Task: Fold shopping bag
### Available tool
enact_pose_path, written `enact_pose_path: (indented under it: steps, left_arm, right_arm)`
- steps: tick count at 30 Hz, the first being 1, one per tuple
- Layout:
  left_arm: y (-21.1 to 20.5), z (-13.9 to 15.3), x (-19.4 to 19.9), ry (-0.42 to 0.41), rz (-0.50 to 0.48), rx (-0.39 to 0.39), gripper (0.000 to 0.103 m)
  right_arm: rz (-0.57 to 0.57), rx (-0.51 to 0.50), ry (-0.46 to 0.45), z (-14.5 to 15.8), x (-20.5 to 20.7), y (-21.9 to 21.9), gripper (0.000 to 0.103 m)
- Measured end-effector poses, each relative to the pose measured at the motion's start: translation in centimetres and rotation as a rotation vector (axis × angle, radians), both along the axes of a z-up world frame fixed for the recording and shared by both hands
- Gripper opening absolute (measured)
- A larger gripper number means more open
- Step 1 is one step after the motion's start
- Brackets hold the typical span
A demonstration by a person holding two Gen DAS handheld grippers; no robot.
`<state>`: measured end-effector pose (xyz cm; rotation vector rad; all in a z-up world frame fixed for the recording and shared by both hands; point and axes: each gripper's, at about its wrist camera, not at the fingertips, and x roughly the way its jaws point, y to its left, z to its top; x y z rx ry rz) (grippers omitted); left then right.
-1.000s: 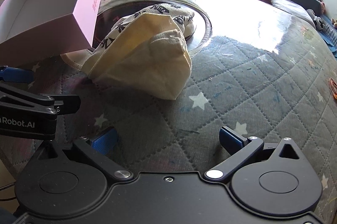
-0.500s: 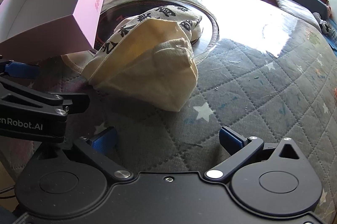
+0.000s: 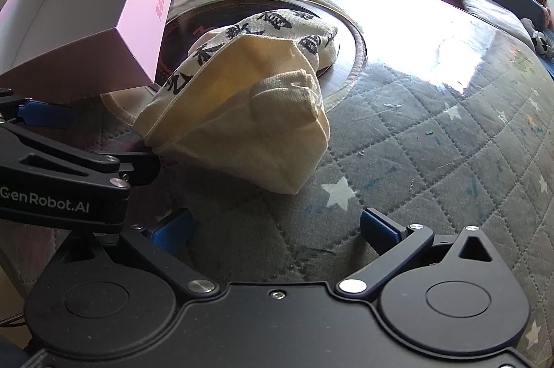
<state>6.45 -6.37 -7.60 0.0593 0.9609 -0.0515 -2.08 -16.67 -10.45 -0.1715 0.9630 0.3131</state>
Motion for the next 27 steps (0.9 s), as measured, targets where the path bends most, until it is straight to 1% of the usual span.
enact_pose_path:
  steps: [10, 19, 27]
  left_arm:
    - [0.1, -0.4, 0.6, 0.015, 0.001, -0.01, 0.1]
    - [0.2, -0.7, 1.0, 0.029, 0.008, -0.024, 0.1]
    - [-0.2, -0.7, 1.1, 0.033, 0.006, -0.006, 0.1]
  right_arm:
    - [-0.008, -0.009, 0.029, 0.2, 0.2, 0.1, 0.103]
    - [-0.012, -0.009, 0.032, 0.3, -0.2, 0.1, 0.103]
    - [-0.016, -0.009, 0.034, 0.3, -0.6, 0.1, 0.103]
